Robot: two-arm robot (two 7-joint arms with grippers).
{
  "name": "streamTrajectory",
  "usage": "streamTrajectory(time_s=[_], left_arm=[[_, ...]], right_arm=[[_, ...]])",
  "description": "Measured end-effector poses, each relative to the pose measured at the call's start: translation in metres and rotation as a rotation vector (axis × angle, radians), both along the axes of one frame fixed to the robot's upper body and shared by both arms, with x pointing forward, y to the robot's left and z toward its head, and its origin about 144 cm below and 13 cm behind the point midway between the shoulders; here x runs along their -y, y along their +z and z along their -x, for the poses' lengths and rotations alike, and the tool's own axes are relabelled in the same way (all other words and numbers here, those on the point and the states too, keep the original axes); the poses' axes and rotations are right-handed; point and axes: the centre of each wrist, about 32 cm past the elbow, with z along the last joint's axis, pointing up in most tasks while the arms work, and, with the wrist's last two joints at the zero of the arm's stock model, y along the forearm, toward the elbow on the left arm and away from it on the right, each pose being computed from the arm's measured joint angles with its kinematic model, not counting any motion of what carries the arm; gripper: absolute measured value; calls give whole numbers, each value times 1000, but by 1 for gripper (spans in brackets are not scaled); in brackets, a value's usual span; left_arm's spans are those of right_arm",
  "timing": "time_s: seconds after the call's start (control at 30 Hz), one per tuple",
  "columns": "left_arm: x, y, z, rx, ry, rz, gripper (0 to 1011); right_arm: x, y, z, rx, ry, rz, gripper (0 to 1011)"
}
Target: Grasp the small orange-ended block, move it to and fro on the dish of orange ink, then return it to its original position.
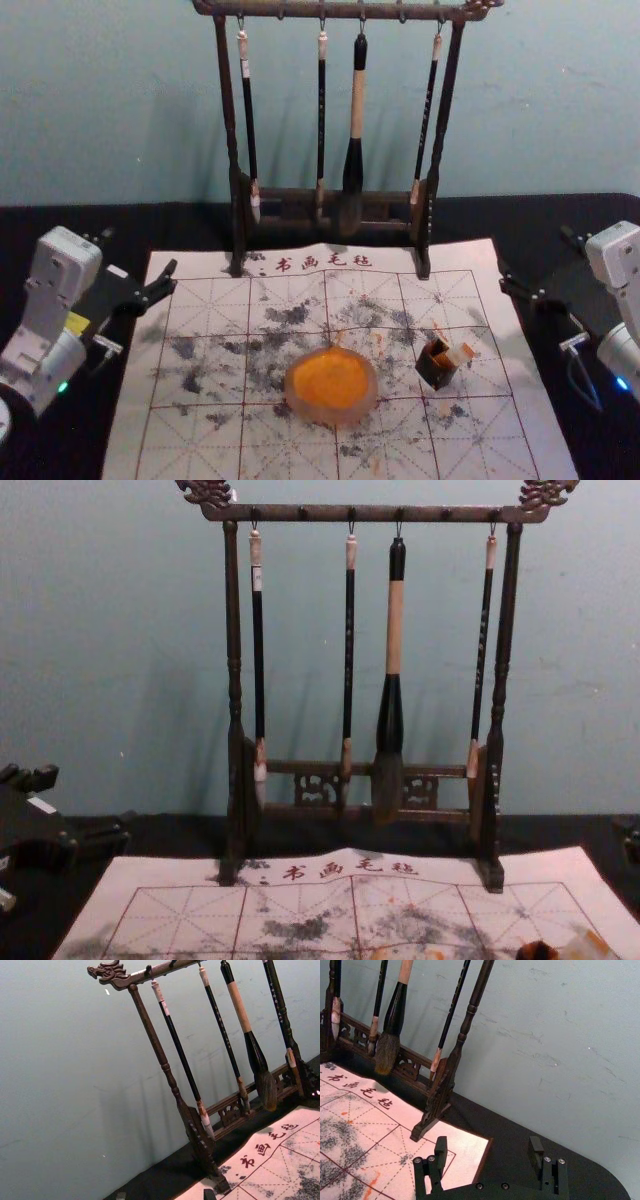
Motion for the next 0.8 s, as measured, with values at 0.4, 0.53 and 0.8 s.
streamTrajectory(time_s=[0.4, 0.53, 0.8], left_arm=[[0, 0, 0, 0, 0, 0, 1001], [0, 0, 0, 0, 0, 0, 1001], [0, 0, 0, 0, 0, 0, 1001]], right_arm=[[0, 0, 0, 0, 0, 0, 1000], [0, 0, 0, 0, 0, 0, 1000], [0, 0, 0, 0, 0, 0, 1000]])
